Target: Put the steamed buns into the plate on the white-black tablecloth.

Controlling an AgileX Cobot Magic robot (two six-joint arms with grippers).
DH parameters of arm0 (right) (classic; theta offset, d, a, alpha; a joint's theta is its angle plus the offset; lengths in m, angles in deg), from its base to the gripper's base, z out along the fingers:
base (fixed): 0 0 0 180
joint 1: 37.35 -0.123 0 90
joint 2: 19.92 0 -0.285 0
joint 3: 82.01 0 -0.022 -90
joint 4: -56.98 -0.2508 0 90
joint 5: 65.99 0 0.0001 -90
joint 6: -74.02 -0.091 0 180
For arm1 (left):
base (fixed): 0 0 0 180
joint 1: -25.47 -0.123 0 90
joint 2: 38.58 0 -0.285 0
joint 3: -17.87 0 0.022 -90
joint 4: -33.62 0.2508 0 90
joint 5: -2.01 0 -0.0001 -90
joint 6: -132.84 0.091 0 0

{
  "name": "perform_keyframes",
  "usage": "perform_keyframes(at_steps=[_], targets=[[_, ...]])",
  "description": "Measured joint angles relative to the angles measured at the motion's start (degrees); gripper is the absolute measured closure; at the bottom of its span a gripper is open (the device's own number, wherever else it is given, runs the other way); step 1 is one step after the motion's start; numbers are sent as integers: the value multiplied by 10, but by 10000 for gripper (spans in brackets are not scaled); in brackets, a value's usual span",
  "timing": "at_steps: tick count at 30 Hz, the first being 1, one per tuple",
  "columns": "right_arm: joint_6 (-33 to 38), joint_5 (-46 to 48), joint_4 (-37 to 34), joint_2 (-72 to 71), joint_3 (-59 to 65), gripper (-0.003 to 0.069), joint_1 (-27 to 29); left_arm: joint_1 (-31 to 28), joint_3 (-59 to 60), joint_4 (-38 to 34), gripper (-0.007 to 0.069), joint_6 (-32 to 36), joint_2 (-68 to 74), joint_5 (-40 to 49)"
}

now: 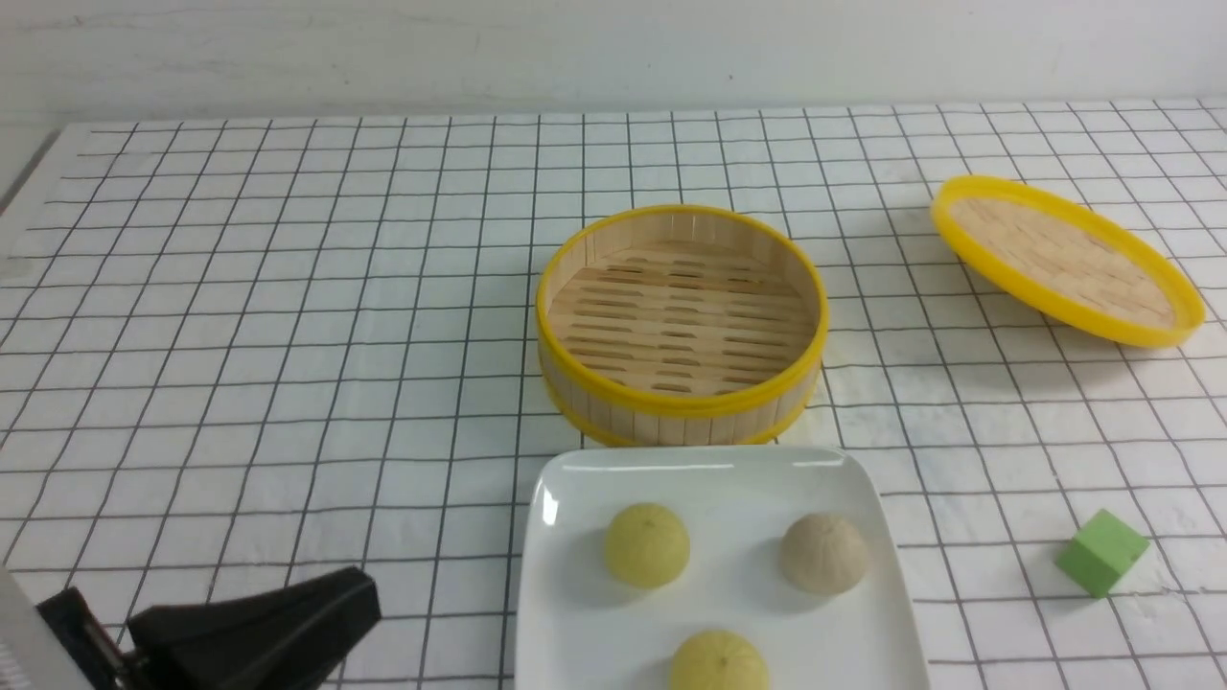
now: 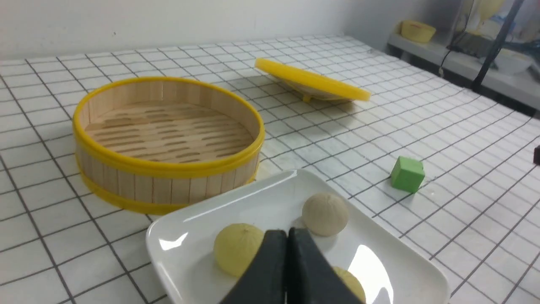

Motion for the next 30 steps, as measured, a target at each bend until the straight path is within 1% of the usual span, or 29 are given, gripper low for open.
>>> perform_keyframes(at_steps=[8, 10, 13, 14, 16, 17, 18, 19, 20, 21, 22, 23, 24, 25, 27, 28, 29, 30], targets=[[0, 0, 0, 0, 0, 587, 0, 0, 3, 1, 601, 0, 0, 8], [0, 0, 0, 0, 0, 584, 0, -2, 3, -17, 597, 2, -4, 21], [0, 0, 1, 0, 0, 579, 0, -34, 3, -111, 594, 55, -19, 77], [0, 0, 1, 0, 0, 578, 0, -54, 3, -156, 594, 95, -29, 99], [0, 0, 1, 0, 0, 578, 0, -99, 4, -212, 592, 160, -42, 125], [0, 0, 1, 0, 0, 578, 0, -138, 8, -244, 592, 232, -54, 127], [0, 0, 1, 0, 0, 578, 0, -144, 10, -248, 592, 241, -58, 126], [0, 0, 2, 0, 0, 578, 0, -175, 15, -265, 592, 277, -65, 120], [0, 0, 2, 0, 0, 578, 0, -227, 29, -287, 590, 341, -82, 103], [0, 0, 2, 0, 0, 578, 0, -254, 38, -301, 591, 374, -91, 94], [0, 0, 2, 0, 0, 578, 0, -274, 47, -309, 591, 392, -99, 84], [0, 0, 2, 0, 0, 576, 0, -315, 61, -324, 589, 421, -112, 75], [0, 0, 2, 0, 0, 576, 0, -328, 66, -328, 589, 428, -116, 70], [0, 0, 3, 0, 0, 574, 0, -372, 85, -337, 588, 446, -131, 65], [0, 0, 3, 0, 0, 572, 0, -431, 113, -343, 588, 460, -168, 69], [0, 0, 3, 0, 0, 571, 0, -445, 119, -344, 588, 462, -180, 71], [0, 0, 4, 0, 0, 569, 0, -473, 134, -345, 588, 462, -207, 78], [0, 0, 4, 0, 0, 568, 0, -483, 139, -345, 588, 462, -215, 81]])
